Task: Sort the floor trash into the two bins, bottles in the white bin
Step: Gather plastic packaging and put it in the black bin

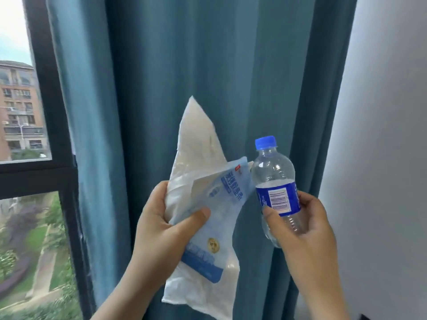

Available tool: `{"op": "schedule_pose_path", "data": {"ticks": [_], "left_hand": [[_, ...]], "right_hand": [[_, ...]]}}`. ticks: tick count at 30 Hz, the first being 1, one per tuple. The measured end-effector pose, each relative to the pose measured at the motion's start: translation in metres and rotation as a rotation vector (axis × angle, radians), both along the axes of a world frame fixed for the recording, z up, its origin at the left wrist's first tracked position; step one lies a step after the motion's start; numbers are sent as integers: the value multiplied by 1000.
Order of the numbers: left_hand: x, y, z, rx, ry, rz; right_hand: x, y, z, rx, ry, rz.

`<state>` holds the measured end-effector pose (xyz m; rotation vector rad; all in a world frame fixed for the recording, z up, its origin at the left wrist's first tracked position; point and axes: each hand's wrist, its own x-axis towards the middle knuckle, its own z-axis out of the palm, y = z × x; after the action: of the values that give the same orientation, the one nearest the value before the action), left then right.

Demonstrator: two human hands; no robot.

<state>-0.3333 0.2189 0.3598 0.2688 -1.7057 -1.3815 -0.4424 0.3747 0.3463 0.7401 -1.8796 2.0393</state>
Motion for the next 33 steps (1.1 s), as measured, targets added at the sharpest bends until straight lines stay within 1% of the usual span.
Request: {"op": "schedule_pose_path", "data": {"ticks": [8, 12, 22, 28, 33], "left_hand": [[-106, 33, -14, 22, -104, -230], [-156, 34, -20, 41, -119, -327], [-279, 27, -36, 110, -132, -612], [-345, 58, -59, 151, -168, -744], [-405, 97, -79, 160, -210, -797]], "right_hand": [[-64, 60, -19, -51, -41, -223], [-96, 66, -25, -50, -50, -335], [-170, 73, -40, 34, -64, -568], [-207, 104, -57, 69, -110, -682], [-255, 140, -77, 102, -132, -742]]}}
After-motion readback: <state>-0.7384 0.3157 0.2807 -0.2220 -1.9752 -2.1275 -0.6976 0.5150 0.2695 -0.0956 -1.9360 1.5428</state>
